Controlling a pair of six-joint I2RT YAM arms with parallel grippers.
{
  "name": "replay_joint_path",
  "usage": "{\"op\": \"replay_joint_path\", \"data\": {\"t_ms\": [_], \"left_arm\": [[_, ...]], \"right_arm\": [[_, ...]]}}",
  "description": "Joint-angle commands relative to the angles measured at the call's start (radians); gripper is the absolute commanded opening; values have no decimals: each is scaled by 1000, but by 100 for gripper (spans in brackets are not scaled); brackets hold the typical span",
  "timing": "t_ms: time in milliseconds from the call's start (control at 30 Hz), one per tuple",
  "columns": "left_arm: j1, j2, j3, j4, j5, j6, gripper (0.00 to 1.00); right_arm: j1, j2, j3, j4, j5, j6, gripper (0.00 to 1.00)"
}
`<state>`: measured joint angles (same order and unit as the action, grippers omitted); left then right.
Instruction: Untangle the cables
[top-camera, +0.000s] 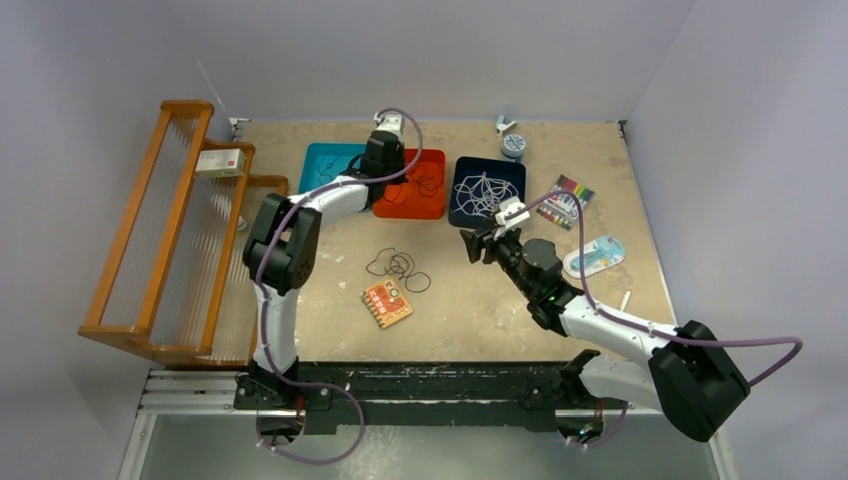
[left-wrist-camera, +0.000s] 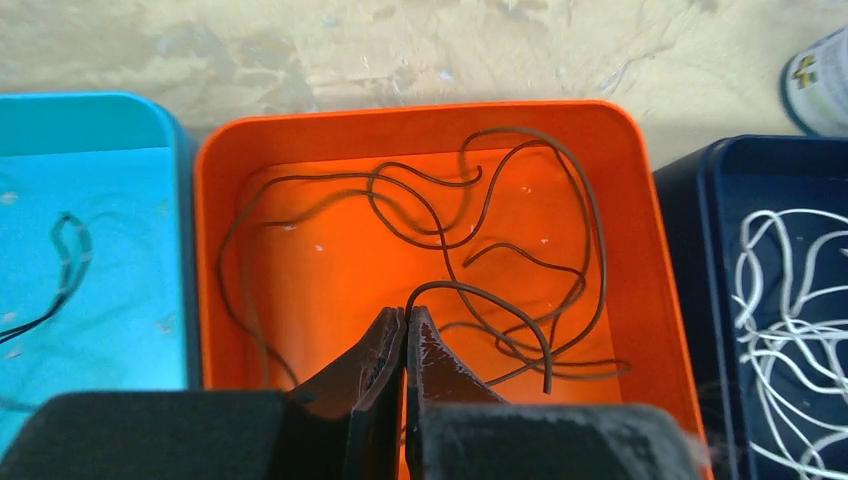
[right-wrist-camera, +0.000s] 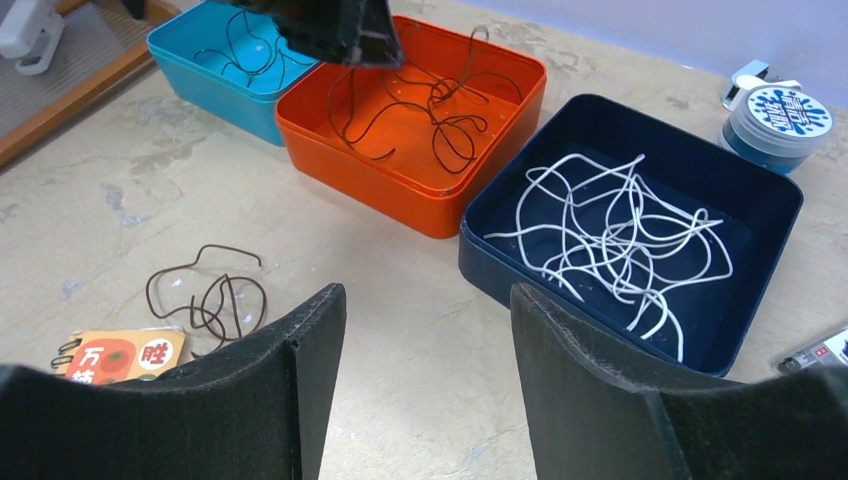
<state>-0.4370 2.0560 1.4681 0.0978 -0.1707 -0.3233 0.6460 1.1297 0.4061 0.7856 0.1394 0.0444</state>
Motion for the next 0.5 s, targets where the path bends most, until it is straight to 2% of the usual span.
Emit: {"op": "replay_joint_path", "data": {"t_ms": [0,233,467], "left_arm": [[6,88,139,-54,69,5,0],[7,145,201,-94,61,27,2],[6,100,184,-92,51,30,27]], "right_arm": [[3,-35,22,52,24,-8,64],[4,-39,30,42,24,-17,64],[4,-33,38,40,16,-11,64]]}}
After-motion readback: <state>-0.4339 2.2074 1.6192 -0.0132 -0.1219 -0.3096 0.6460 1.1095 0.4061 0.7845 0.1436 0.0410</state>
